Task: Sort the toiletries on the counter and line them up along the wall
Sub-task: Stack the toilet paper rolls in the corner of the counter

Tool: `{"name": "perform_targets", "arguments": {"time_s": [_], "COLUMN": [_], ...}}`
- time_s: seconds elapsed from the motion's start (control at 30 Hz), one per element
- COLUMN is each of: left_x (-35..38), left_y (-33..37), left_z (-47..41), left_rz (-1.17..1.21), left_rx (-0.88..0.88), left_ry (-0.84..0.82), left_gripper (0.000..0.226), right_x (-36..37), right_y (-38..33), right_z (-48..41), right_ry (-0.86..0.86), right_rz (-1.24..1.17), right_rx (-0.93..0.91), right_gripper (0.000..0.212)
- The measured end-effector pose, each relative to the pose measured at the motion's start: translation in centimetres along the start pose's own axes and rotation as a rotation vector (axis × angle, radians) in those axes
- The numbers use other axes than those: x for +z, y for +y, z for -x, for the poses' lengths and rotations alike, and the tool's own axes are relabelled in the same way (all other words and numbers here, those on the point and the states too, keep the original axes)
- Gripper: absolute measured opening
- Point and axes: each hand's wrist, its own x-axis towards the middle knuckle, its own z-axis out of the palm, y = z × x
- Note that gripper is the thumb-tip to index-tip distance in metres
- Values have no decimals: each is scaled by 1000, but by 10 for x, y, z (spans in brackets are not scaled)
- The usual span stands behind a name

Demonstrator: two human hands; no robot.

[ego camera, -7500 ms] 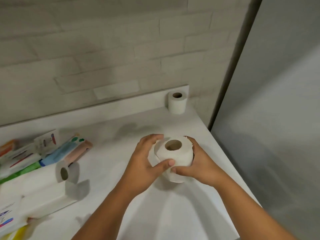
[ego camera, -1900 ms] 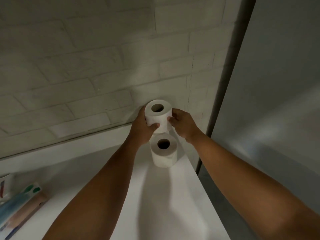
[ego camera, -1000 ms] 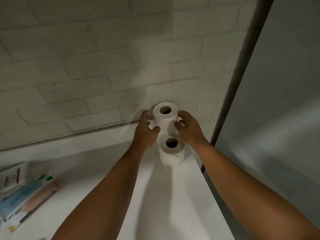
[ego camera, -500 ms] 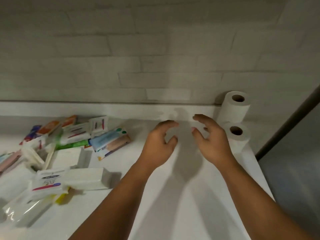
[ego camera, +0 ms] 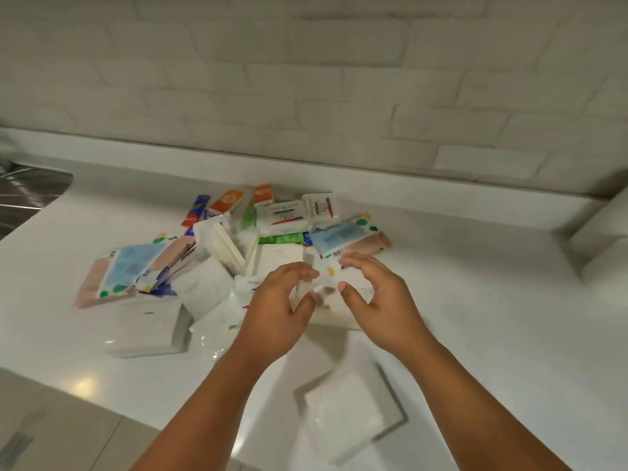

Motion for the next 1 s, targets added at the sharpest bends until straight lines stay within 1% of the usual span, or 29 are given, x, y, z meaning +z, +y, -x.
{"name": "perform_targets", "arguments": {"time_s": [0.1, 0.17, 0.27, 0.37, 0.47, 0.57, 0.7, 0.8, 0.9, 1.0], "left_x": [-45, -63, -93, -105, -102, -93, -84, -79, -76, -73], "left_y": [-40, -60, -94, -116, -127, -130, -128, -128, -127, -127], "left_z": [15, 22, 31, 35, 36, 36, 33, 29, 27, 24], "left_rz": [-89, -171, -251, -261, -263, -313, -434, -428, -417, -463], "left_rx": [-11, -14, -65, -124, -127, -94, -65, -72, -89, -83], "left_ry": [61, 86, 48, -7, -54, -111, -134, -167, -208, -185], "left_gripper": [36, 38, 35, 36, 44, 57, 82, 98, 101, 101], "right_x": [57, 80, 118, 143, 152, 152, 150, 150, 151, 151], "right_y": [-19, -26, -34, -36, -37, -37, -34, -30, -25, -22], "right_z": [-9, -12, -22, -27, -29, -33, -42, -48, -50, -49], "right_ry": [-71, -111, -208, -297, -316, -354, -469, -481, -448, -432], "right_rz": [24, 52, 174, 336, 469, 537, 716, 785, 793, 789], "right_rx": [-5, -4, 9, 3, -11, 13, 36, 61, 75, 90], "right_gripper": [35, 38, 47, 56, 56, 66, 78, 80, 81, 76]}}
